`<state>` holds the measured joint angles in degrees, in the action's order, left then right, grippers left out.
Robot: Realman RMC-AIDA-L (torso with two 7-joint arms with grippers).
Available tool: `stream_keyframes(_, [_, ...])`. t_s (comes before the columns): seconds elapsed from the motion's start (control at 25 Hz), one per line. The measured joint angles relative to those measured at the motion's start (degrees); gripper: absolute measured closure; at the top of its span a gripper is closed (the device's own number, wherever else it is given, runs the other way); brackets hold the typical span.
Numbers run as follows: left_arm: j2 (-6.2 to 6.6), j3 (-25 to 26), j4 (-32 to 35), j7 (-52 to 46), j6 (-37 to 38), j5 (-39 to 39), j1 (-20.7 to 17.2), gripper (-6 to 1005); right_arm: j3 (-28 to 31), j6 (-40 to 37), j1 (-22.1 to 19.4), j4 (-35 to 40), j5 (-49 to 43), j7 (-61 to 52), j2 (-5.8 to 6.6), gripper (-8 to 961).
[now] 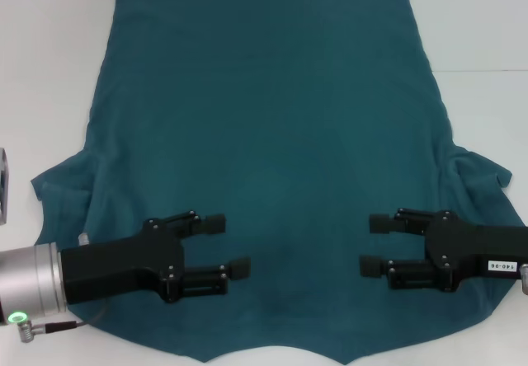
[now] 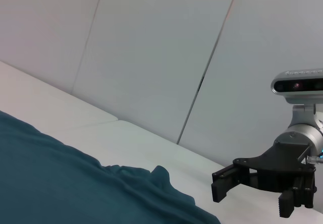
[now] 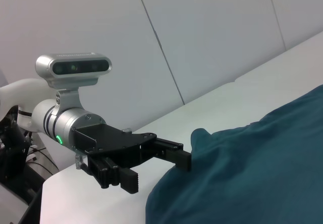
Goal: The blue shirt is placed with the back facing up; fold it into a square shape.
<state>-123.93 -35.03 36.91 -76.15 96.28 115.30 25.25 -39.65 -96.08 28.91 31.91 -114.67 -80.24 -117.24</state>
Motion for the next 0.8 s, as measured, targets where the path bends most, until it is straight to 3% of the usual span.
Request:
stream_keyframes(0.4, [0.00, -0.02, -0.01, -0.08, -0.69, -0.06, 0.15, 123, 0.10, 0.25, 0.31, 0.00, 0.07, -0.68, 0.01, 69])
stream_keyframes(0.8, [0.00, 2.61, -0.97, -3.07, -8.14, -3.08, -0.28, 124, 0.31, 0.33, 0.36, -0.09, 0.52, -1.24, -0.16, 71])
